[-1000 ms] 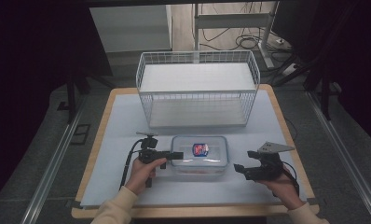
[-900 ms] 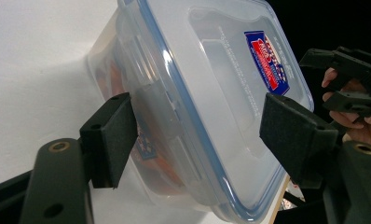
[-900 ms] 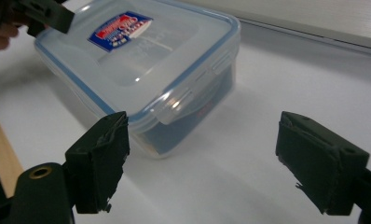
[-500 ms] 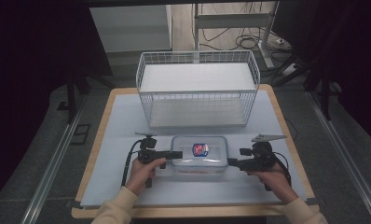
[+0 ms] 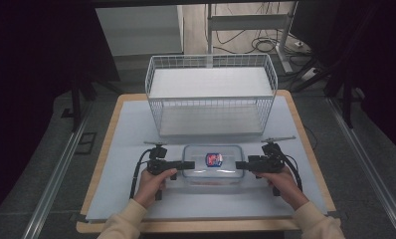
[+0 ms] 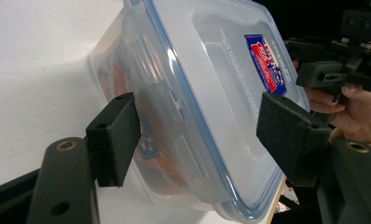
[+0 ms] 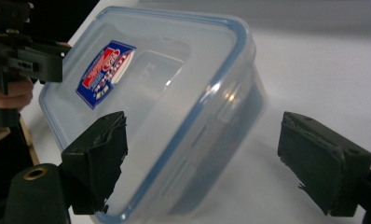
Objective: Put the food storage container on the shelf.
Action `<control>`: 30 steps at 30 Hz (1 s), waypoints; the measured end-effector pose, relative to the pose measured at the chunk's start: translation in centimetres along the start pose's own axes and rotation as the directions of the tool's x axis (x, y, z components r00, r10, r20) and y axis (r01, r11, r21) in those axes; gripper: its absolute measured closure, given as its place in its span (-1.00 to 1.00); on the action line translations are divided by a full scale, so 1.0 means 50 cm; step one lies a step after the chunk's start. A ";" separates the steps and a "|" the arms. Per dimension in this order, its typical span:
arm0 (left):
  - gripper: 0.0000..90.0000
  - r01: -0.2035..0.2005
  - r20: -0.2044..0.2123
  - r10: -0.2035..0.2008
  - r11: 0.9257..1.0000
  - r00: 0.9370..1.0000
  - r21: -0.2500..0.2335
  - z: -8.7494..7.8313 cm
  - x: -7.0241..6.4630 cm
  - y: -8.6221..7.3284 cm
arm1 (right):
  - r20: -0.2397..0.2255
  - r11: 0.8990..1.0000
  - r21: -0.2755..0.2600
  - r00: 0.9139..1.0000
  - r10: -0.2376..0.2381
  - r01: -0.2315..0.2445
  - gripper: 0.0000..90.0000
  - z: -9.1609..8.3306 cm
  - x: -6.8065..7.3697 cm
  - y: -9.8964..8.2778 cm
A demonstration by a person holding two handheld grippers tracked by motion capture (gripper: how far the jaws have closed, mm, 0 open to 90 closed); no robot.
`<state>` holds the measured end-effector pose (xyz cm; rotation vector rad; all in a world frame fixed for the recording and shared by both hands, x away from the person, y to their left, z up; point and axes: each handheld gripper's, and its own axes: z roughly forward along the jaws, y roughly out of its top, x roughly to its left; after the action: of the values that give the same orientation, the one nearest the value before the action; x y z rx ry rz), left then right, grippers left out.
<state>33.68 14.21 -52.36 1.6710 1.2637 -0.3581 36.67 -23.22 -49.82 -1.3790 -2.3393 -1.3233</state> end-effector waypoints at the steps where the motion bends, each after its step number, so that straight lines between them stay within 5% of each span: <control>1: -0.32 0.000 0.000 0.000 1.000 1.000 -0.001 0.000 0.000 0.000 | 0.000 1.000 -0.002 1.000 0.001 -0.001 -0.65 0.002 -0.001 0.002; 7: -0.32 -0.002 -0.002 0.002 1.000 1.000 0.000 0.000 -0.001 -0.001 | -0.082 0.997 0.046 0.994 0.072 -0.068 -0.66 0.028 -0.003 0.007; 14: -0.33 -0.009 -0.003 0.009 1.000 1.000 -0.001 0.000 -0.002 -0.002 | -0.101 0.988 0.087 0.985 0.137 -0.129 -0.56 0.029 -0.005 0.008; 16: -0.35 -0.015 -0.007 0.015 1.000 1.000 -0.004 0.001 -0.003 -0.003 | -0.098 0.991 0.073 0.988 0.121 -0.114 -0.38 0.017 -0.005 0.009; 24: -0.34 -0.036 -0.025 0.035 0.999 0.999 -0.019 -0.002 -0.013 -0.010 | -0.107 0.991 0.051 0.986 0.128 -0.123 -0.23 0.006 -0.007 0.005; 30: -0.25 -0.074 -0.035 0.071 0.995 0.997 -0.065 -0.012 -0.027 -0.027 | -0.099 0.996 0.028 0.991 0.090 -0.088 -0.15 -0.007 0.006 -0.002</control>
<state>31.80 13.93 -51.81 1.6679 1.2227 -0.2434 36.32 -23.31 -49.49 -1.3600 -2.1959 -1.3037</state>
